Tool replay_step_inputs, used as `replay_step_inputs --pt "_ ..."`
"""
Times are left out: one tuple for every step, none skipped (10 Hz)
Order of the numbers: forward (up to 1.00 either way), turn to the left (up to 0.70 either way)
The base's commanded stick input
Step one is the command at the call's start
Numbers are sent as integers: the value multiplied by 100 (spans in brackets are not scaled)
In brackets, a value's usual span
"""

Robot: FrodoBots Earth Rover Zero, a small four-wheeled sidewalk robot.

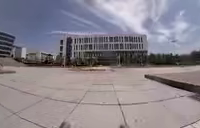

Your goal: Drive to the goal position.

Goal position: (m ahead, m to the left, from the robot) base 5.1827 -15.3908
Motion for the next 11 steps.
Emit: replay_step_inputs --pt "70 0" --pt "70 0" --pt "70 0" --pt "70 0" --pt "70 0" --pt "70 0" --pt "70 0" --pt "70 0" --pt "70 0" --pt "70 0" --pt "70 0"
